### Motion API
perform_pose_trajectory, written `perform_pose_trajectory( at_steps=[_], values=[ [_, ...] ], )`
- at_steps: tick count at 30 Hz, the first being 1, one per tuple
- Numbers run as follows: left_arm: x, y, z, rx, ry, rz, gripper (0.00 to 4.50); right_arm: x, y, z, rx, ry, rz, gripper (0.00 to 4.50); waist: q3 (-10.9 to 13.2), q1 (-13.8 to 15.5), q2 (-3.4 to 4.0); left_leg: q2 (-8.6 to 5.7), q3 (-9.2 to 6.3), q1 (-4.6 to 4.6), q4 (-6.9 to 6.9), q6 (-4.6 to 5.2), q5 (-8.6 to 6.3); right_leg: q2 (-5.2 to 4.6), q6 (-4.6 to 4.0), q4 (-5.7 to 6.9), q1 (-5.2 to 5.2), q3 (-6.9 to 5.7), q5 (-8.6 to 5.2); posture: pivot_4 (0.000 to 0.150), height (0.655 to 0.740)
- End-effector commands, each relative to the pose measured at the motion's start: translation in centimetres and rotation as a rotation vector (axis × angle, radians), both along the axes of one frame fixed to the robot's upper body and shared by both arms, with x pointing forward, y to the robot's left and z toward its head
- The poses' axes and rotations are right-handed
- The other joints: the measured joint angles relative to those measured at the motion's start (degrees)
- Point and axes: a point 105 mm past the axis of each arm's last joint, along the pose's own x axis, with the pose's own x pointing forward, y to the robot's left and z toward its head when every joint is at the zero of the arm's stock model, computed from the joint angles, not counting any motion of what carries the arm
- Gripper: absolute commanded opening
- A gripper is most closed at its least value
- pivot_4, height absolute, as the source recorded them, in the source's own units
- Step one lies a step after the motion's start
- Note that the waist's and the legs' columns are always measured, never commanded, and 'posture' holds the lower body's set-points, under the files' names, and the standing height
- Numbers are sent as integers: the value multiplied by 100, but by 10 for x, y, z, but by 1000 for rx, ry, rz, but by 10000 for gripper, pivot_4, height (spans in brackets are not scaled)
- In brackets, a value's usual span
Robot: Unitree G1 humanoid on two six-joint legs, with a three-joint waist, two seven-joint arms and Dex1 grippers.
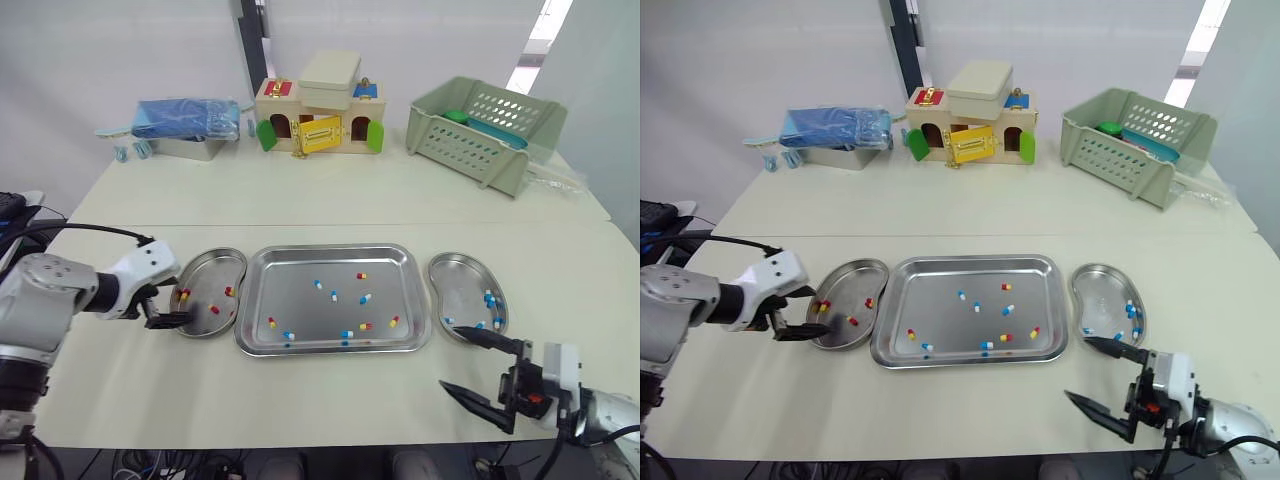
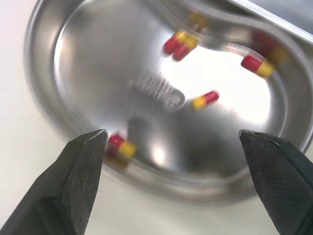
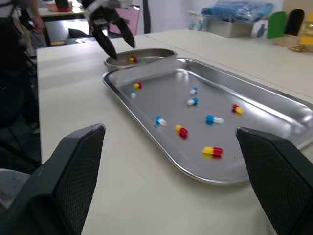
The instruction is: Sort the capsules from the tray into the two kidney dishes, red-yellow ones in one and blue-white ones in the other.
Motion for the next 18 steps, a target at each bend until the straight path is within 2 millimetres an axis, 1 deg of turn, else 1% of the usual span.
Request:
perform_pose_trajectory(
  at_steps=[1, 2, 5, 8, 11, 13, 18],
  values=[
    [-24, 64, 26, 51, -95, 229, 44696, 3, -42, 6, -56, -15, -94, 45000, 1, -42, -1, 0, 4, 1, -1, 1, -1, 0, 0, -1, -1, 5, 0, 1500, 7400],
    [-30, 72, 27, 58, -96, 261, 44696, 4, -50, 5, -64, -10, -113, 45000, 2, -47, -3, 0, 4, 1, -4, 1, -1, 0, 0, -1, -3, 4, 0, 1500, 7400],
    [-44, 85, 30, 66, -101, 315, 44696, 5, -69, 1, -89, 12, -149, 45000, 1, -26, -6, 0, 4, 2, -4, 1, -1, -1, -1, -2, -1, 2, -1, 1500, 7400],
    [-58, 104, 35, 73, -112, 387, 44696, 8, -91, -5, -131, 24, -177, 45000, 0, 17, -8, 0, 6, 7, -1, 1, -1, -3, -1, 0, 9, -1, -1, 1500, 7400],
    [-67, 116, 35, 79, -116, 432, 44696, 12, -107, -10, -152, 35, -190, 45000, 0, 18, -11, 0, 8, 7, -2, 1, -1, -3, -1, -2, 7, 0, -1, 1500, 7400],
    [-70, 119, 33, 78, -112, 444, 44696, 13, -113, -14, -159, 42, -190, 45000, 0, 17, -11, 0, 8, 7, -4, 1, -1, -3, -1, -2, 6, 0, -1, 1500, 7400],
    [-72, 118, 27, 63, -111, 448, 44696, 15, -120, -20, -163, 43, -182, 45000, 1, 4, -10, 1, 9, 7, -4, 1, -1, -3, -1, -1, 6, 0, -1, 1500, 7400]
  ],
)
